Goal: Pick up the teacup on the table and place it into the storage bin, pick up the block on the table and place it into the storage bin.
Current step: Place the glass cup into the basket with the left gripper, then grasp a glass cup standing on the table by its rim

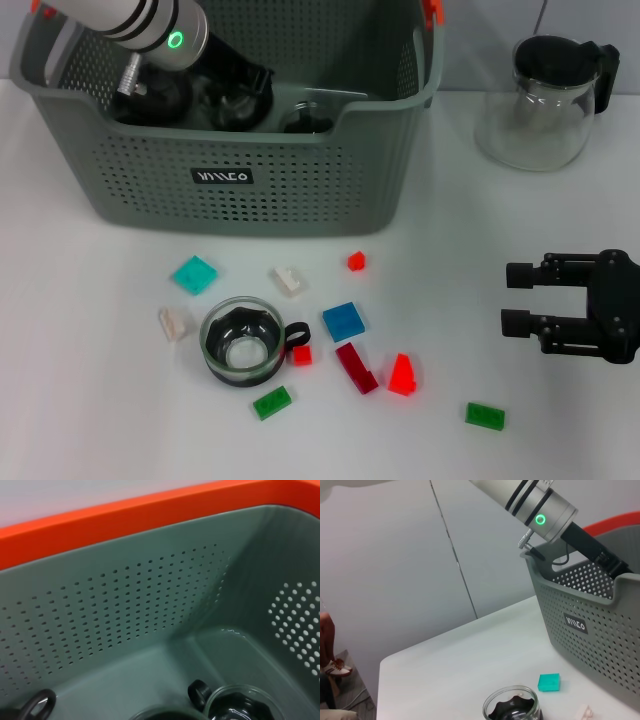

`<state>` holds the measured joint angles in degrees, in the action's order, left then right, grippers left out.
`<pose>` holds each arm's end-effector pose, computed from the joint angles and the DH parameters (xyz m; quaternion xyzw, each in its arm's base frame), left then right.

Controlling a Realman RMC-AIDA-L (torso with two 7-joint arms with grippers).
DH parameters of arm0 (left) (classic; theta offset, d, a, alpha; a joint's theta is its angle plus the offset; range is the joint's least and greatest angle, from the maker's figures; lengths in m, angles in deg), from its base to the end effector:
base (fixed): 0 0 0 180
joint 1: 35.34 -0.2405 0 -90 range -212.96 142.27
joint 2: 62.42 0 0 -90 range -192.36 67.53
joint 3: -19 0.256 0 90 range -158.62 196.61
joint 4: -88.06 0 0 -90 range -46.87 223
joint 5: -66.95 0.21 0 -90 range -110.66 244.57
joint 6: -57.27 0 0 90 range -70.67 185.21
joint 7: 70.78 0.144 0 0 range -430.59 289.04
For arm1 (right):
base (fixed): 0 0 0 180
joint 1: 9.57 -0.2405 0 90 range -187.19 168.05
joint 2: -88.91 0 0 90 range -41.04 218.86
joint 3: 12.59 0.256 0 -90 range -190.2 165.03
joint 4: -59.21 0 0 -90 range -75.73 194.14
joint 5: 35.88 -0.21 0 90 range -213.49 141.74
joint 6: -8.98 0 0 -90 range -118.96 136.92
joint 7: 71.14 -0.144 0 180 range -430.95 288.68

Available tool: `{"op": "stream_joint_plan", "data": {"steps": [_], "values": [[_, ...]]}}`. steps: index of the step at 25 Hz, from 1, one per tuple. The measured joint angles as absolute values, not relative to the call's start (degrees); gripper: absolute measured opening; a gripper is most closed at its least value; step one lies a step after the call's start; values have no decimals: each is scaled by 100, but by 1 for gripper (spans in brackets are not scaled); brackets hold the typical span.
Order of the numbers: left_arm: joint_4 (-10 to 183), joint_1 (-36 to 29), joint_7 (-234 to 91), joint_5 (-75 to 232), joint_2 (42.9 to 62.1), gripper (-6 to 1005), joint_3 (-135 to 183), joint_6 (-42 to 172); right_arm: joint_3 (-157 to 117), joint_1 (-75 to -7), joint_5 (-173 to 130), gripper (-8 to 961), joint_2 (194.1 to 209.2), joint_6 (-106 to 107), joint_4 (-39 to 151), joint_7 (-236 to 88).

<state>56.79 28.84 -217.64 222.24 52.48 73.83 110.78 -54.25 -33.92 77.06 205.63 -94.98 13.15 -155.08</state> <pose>-0.1501 0.4936 0.0007 -0.8612 -0.3901 0.0422 0.3231 0.2673 0.2910 0.0357 -0.9451 0.2030 0.2492 0.0588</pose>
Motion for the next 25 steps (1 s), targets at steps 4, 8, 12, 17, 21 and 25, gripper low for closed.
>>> {"op": "stream_joint_plan", "data": {"steps": [4,8,12,17,21,25], "values": [[5666,2887,-21766,22210,5250,202,7378,11101,-5419,-3392,7706,655,20563,-9499,1315,-15510],[5318,2760,-21709,21958,5262,263,7224,11261,-5416,-3392,7706,656,20558,-9503,1315,-15512],[4182,2129,-20951,20522,5356,304,6697,12072,-5410,-3372,7706,656,20554,-9511,1315,-15514],[3780,1281,-19558,17837,5199,345,5906,13687,-5407,-3366,7706,655,20554,-9524,1316,-15509],[3806,646,-18733,16556,5162,344,5373,14992,-5407,-3365,7706,656,20554,-9532,1315,-15508],[3789,172,-18045,16506,5248,343,4978,16063,-5407,-3371,7704,656,20553,-9551,1315,-15511]]}}
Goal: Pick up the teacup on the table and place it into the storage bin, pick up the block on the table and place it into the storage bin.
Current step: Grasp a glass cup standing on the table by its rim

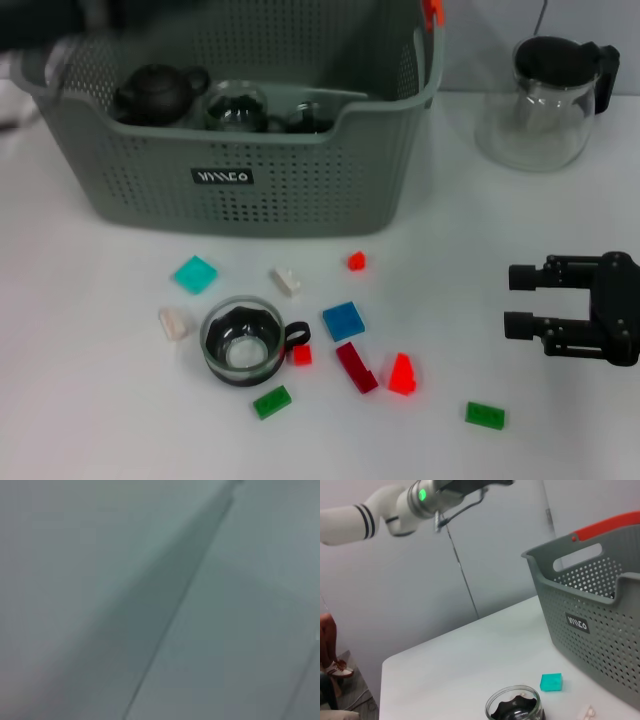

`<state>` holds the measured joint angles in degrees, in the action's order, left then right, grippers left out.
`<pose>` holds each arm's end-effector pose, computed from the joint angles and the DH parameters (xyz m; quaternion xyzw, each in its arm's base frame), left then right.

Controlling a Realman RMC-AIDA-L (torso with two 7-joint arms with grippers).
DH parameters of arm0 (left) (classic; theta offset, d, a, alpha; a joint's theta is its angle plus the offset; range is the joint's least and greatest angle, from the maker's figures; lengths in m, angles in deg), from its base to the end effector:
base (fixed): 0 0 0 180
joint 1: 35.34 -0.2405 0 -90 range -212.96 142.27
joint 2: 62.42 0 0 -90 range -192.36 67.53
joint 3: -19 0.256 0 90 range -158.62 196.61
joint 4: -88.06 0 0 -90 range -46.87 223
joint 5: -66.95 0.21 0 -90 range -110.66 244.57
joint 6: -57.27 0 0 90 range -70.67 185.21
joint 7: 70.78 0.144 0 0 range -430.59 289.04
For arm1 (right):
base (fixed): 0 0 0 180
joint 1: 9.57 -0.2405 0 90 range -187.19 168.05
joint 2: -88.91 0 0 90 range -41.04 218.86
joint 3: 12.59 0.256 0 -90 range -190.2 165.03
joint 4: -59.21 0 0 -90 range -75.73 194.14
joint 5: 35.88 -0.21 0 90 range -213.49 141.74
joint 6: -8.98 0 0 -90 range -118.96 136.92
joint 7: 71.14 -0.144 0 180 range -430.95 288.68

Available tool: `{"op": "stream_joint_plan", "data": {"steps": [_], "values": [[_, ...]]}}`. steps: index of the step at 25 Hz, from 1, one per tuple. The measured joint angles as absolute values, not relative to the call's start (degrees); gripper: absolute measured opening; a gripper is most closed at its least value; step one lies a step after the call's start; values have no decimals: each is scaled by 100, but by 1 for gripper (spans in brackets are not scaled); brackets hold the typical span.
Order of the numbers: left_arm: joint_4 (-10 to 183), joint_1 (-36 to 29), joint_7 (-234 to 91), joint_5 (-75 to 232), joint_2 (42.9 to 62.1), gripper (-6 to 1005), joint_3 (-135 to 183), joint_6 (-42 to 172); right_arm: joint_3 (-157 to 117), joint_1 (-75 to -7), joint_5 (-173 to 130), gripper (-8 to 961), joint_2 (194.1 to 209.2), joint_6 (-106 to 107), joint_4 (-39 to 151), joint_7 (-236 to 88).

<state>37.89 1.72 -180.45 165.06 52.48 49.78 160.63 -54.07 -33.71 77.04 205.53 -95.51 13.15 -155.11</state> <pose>-0.1801 0.3643 0.1102 -0.8688 -0.2514 -0.4195 0.0776 0.2682 0.2892 0.0368 -0.9446 0.2040 0.2507 0.0568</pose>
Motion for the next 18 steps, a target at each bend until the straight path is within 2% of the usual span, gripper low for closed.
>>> {"op": "stream_joint_plan", "data": {"steps": [4,10,14,18], "values": [[3573,-194,-17436,17147,5331,343,4991,16572,-5407,-3376,7702,656,20538,-9555,1316,-15513],[2822,-631,-16483,18952,5674,344,5786,16750,-5407,-3392,7705,656,20534,-9556,1316,-15523],[2511,-699,-16647,19782,5883,344,6263,16365,-5407,-3392,7706,656,20563,-9556,1315,-15560],[2114,-565,-17778,20371,5951,346,6338,16103,-5405,-3392,7689,656,20564,-9556,1316,-15588]]}}
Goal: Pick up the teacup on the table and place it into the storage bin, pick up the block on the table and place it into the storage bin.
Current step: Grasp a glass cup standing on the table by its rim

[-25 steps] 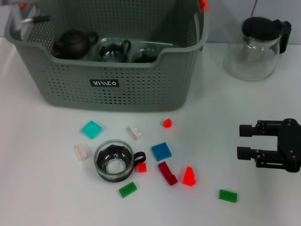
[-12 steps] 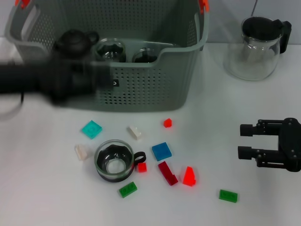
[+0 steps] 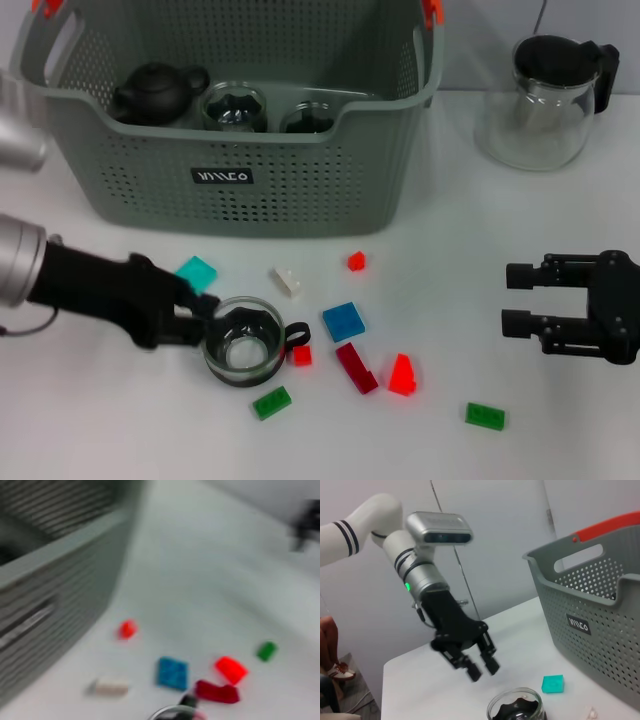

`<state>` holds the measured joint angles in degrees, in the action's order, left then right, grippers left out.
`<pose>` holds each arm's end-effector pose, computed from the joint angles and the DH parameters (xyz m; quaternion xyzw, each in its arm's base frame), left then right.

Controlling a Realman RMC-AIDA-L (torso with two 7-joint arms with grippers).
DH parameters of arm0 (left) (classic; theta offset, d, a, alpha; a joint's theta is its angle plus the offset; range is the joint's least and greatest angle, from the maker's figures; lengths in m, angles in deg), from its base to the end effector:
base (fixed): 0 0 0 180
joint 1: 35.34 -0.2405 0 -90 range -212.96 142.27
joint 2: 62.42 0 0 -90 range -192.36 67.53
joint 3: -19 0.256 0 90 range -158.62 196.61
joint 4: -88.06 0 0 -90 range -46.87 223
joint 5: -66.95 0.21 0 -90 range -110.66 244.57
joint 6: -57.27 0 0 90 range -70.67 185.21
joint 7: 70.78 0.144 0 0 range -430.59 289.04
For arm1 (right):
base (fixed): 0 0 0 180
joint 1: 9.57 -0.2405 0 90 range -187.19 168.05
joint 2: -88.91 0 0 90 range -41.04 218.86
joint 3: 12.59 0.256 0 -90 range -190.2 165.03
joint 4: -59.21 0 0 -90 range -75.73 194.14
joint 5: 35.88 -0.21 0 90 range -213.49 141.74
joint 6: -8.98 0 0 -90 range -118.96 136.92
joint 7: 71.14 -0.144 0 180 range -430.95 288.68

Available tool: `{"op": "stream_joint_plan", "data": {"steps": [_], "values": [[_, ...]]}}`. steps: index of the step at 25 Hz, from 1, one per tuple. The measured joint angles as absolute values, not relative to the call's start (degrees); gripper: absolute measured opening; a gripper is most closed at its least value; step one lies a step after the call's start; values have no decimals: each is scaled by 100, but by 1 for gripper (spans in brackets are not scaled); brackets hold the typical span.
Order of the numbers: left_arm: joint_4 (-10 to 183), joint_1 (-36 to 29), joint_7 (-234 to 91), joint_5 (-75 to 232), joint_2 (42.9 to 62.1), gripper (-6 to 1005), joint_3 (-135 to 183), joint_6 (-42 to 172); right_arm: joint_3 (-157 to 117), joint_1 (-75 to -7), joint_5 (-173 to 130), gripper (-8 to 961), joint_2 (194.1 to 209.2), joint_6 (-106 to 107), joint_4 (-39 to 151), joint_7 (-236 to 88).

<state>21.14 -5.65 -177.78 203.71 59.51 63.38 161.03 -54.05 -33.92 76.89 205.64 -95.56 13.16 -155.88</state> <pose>-0.2417 0.3147 0.0361 -0.9572 -0.2813 -0.0326 0.0590 0.2665 0.2901 0.0363 -0.9431 0.2084 0.2534 0.0542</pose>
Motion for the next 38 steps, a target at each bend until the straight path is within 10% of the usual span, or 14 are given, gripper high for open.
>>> {"op": "stream_joint_plan", "data": {"steps": [38], "values": [[2671,580,-21622,22632,6052,337,8034,14989,-5398,-3454,7706,655,20581,-9508,1315,-15648]]}}
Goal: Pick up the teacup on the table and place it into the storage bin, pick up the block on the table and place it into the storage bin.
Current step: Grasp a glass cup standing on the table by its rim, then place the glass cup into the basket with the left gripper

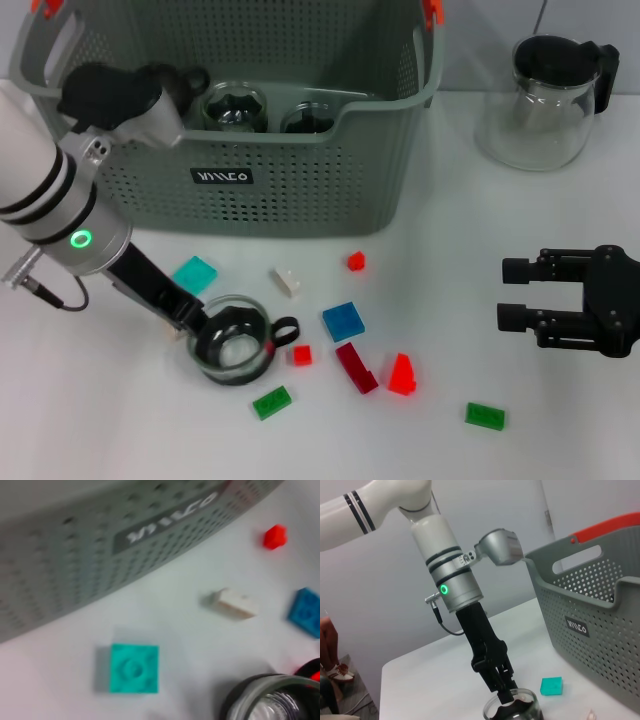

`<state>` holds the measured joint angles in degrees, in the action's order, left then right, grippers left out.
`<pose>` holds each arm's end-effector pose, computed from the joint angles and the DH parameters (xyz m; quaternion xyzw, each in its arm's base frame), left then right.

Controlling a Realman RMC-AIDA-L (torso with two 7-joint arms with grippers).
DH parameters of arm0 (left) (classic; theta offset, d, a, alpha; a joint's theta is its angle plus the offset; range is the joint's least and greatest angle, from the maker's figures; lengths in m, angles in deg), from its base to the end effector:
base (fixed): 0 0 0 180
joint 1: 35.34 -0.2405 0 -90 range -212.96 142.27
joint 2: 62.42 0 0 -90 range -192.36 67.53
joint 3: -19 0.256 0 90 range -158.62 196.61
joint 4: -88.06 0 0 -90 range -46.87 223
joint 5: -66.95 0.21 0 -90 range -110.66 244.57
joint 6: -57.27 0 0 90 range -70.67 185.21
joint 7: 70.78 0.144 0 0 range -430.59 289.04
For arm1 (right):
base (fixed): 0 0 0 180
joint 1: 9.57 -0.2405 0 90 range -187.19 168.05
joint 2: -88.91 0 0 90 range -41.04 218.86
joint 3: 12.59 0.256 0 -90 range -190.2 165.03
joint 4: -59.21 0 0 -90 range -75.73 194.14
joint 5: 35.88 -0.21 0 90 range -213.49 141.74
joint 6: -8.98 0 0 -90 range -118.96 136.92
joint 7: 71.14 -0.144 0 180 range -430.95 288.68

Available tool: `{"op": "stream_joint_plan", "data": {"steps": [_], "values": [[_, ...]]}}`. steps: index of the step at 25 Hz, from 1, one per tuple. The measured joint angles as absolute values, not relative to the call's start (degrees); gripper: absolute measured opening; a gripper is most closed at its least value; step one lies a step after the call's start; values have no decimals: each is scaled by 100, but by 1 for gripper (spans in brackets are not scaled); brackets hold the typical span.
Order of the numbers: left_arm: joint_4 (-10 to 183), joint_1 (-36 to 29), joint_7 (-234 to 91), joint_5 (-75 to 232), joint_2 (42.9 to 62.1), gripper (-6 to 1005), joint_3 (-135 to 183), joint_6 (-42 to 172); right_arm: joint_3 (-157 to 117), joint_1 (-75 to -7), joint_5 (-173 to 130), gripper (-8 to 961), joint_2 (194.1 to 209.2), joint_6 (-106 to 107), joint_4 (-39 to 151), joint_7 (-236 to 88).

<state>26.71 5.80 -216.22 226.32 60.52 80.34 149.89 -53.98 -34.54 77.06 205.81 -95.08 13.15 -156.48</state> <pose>-0.2205 0.3577 -0.0074 -0.8601 -0.4530 0.1940 0.1318 0.2637 0.2936 0.0352 -0.9429 0.2100 0.2528 0.0545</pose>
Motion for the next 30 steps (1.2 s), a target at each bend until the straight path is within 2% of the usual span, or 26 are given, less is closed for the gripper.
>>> {"op": "stream_joint_plan", "data": {"steps": [10,17,24,30], "values": [[2646,511,-21748,22935,6020,336,7992,15024,-5398,-3453,7706,655,20572,-9502,1333,-15648],[2749,566,-21752,23027,6134,335,8146,14923,-5398,-3486,7706,655,20571,-9499,1361,-15648],[2742,553,-21787,23059,6142,334,8201,14856,-5398,-3504,7706,655,20563,-9499,1387,-15648],[2727,527,-21785,23062,6094,146,8158,14876,-5398,-3506,7706,656,20563,-9499,1387,-15648]]}}
